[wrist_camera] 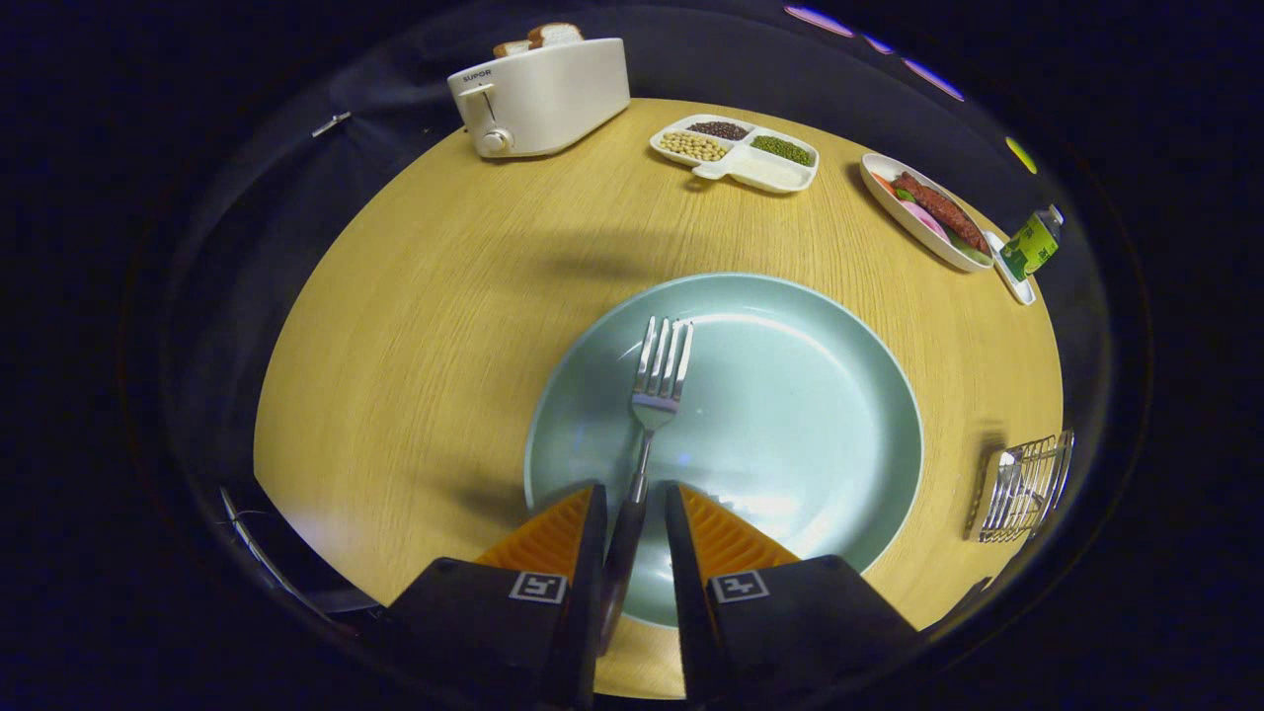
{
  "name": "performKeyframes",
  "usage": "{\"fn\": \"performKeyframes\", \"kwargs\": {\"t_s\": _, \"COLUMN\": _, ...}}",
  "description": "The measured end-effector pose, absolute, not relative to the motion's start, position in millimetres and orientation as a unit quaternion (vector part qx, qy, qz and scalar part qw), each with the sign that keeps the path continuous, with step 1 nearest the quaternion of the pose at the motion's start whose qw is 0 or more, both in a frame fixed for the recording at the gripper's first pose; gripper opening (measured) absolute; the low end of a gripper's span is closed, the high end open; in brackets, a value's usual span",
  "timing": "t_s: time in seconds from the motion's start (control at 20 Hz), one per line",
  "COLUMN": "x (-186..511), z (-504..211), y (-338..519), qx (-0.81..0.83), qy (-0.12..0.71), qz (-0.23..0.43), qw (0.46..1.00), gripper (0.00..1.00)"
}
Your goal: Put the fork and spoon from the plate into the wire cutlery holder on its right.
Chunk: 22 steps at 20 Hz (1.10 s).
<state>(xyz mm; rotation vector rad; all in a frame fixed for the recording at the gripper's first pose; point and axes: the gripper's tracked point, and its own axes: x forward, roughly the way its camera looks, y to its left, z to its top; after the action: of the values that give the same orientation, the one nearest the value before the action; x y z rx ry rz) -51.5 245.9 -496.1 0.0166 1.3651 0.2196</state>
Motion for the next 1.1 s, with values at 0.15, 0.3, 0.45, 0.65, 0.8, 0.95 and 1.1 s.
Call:
{"fn": "performKeyframes", "kwargs": {"t_s": 0.15, "x": -50, "z": -496, "y": 240, "qx": 0.006, "qy": 0.635, "qz": 0.102, "qw": 0.766, "gripper": 0.09}}
{"fn": "performKeyframes", "kwargs": {"t_s": 0.3, "x": -50, "z": -488, "y": 238, "qx": 0.016, "qy": 0.631, "qz": 0.107, "qw": 0.768, "gripper": 0.06}}
{"fn": "performKeyframes", "kwargs": {"t_s": 0.45, "x": -42, "z": -467, "y": 230, "qx": 0.038, "qy": 0.627, "qz": 0.121, "qw": 0.768, "gripper": 0.06}}
{"fn": "performKeyframes", "kwargs": {"t_s": 0.65, "x": -40, "z": -418, "y": 193, "qx": 0.039, "qy": 0.630, "qz": 0.169, "qw": 0.757, "gripper": 0.06}}
{"fn": "performKeyframes", "kwargs": {"t_s": 0.8, "x": -40, "z": -375, "y": 131, "qx": -0.009, "qy": 0.637, "qz": 0.201, "qw": 0.744, "gripper": 0.06}}
{"fn": "performKeyframes", "kwargs": {"t_s": 0.95, "x": -41, "z": -342, "y": 58, "qx": -0.059, "qy": 0.650, "qz": 0.200, "qw": 0.731, "gripper": 0.06}}
{"fn": "performKeyframes", "kwargs": {"t_s": 1.1, "x": -48, "z": -325, "y": -4, "qx": -0.065, "qy": 0.674, "qz": 0.182, "qw": 0.713, "gripper": 0.06}}
